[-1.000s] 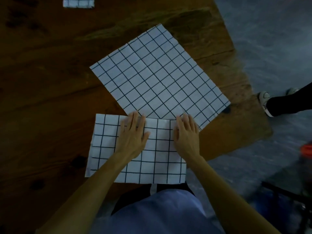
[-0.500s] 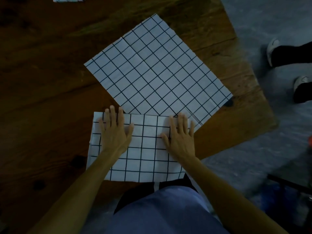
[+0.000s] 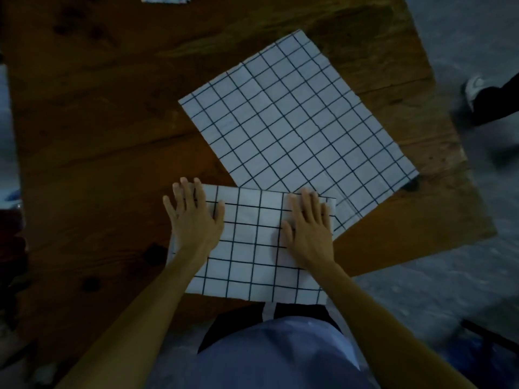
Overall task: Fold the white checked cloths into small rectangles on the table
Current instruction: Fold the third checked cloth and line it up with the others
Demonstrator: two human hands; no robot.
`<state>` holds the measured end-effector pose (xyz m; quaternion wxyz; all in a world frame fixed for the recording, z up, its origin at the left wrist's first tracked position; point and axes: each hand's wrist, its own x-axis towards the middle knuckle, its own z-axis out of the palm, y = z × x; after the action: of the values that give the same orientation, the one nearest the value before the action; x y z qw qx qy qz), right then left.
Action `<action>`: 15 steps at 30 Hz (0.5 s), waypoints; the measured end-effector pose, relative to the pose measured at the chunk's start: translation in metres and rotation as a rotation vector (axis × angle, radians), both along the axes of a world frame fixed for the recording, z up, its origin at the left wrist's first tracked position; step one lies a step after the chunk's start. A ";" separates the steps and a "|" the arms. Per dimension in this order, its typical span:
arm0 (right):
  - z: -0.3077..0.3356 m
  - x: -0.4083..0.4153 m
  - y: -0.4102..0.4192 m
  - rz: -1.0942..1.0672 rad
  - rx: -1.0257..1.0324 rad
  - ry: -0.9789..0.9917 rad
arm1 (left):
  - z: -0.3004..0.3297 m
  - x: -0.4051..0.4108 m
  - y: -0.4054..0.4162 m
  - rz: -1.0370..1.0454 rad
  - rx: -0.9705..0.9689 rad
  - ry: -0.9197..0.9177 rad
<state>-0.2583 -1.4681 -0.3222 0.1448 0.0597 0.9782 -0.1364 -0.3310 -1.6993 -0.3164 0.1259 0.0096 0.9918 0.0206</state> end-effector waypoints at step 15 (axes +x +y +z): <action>0.000 -0.006 -0.032 0.041 -0.076 0.013 | -0.004 -0.010 -0.003 0.134 0.018 0.011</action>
<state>-0.2642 -1.5004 -0.3222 0.1435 0.0332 0.9742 -0.1708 -0.3411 -1.7022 -0.3200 0.1187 -0.0553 0.9907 0.0377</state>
